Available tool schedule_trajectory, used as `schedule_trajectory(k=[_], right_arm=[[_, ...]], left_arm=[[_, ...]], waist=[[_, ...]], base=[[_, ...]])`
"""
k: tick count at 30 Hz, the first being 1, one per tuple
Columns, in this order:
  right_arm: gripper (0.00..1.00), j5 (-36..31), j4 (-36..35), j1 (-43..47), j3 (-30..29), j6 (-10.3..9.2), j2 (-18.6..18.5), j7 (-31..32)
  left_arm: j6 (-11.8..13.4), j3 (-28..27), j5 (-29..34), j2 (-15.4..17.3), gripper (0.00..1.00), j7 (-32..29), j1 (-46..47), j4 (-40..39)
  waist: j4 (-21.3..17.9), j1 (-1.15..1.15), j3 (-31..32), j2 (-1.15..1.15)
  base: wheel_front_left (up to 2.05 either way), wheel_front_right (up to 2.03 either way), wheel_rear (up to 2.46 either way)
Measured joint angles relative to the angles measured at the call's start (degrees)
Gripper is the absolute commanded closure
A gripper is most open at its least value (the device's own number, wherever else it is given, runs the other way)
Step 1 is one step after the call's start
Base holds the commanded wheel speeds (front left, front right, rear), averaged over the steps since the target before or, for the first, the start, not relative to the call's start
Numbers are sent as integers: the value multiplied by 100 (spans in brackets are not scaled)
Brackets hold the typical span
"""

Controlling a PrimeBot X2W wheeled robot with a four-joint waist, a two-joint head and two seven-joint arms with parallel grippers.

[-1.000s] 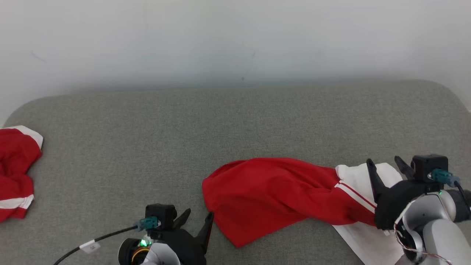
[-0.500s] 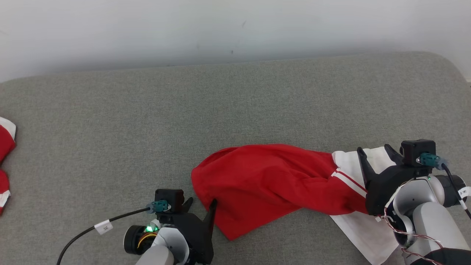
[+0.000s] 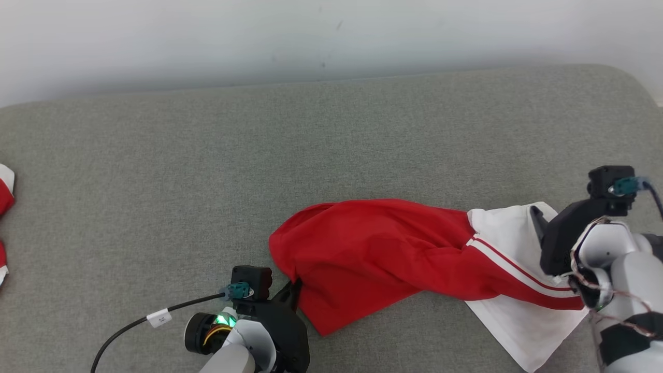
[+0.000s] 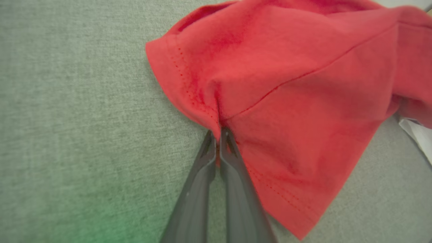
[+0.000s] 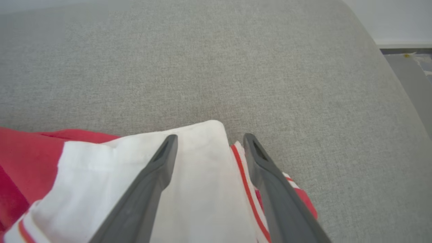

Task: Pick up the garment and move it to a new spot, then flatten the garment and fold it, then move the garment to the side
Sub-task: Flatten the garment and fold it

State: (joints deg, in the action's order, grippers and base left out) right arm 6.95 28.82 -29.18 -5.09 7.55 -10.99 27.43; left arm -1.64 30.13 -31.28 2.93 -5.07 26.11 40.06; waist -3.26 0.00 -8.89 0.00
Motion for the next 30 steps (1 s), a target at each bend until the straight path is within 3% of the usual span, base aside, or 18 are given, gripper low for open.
schedule_trajectory(k=[7,11,15,30], right_arm=[[0,-112,94,-503,-543,0,80,1193],[0,-203,-114,-649,-560,0,43,2158],[0,-263,-189,-750,-619,0,-20,2672],[0,-54,64,-864,-367,0,-109,2903]], left_arm=[[-41,100,-35,-7,100,96,89,41],[-73,151,-58,-15,100,141,108,58],[-87,215,-81,-11,100,153,134,46],[-136,354,-101,-31,100,204,347,-1]], waist=[[84,0,-91,0],[133,0,-116,0],[156,0,-173,-1],[333,0,-478,0]], base=[[0,0,0],[0,0,0],[0,0,0],[0,0,0]])
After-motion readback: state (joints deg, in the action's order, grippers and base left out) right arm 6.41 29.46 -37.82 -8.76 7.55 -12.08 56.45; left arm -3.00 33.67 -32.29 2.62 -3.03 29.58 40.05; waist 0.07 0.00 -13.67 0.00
